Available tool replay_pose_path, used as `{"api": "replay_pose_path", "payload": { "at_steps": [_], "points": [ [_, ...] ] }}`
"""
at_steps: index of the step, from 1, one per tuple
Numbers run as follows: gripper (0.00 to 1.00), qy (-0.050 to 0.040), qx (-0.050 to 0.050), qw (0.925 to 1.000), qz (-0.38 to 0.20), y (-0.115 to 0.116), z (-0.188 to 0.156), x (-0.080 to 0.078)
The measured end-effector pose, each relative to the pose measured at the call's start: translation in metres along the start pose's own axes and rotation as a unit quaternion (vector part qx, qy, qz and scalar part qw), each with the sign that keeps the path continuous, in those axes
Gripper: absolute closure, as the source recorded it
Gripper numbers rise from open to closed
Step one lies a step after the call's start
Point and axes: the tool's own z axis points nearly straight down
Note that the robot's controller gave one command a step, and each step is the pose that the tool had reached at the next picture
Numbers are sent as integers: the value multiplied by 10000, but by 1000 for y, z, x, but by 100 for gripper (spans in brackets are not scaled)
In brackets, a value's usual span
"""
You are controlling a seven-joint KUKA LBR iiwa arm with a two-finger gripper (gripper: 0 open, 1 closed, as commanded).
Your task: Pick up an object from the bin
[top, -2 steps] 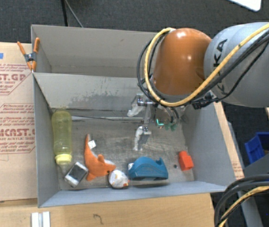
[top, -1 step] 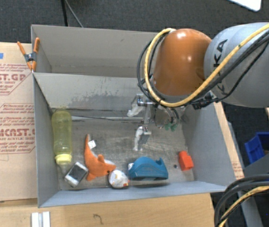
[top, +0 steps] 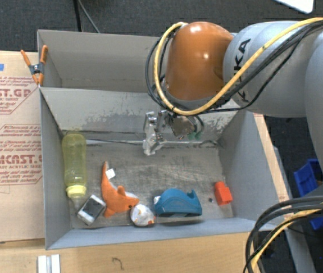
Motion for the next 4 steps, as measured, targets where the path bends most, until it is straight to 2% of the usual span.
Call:
{"api": "replay_pose_path", "payload": {
  "at_steps": [1, 2, 3, 4],
  "points": [
    [100, 0, -1, 10000, -2, 0, 0, 0],
    [0, 8, -2, 10000, 46, -11, 65, 6],
    [0, 6, -3, 10000, 47, -11, 65, 6],
    [0, 3, -3, 9990, 443, -39, 77, 32]
  ]
}}
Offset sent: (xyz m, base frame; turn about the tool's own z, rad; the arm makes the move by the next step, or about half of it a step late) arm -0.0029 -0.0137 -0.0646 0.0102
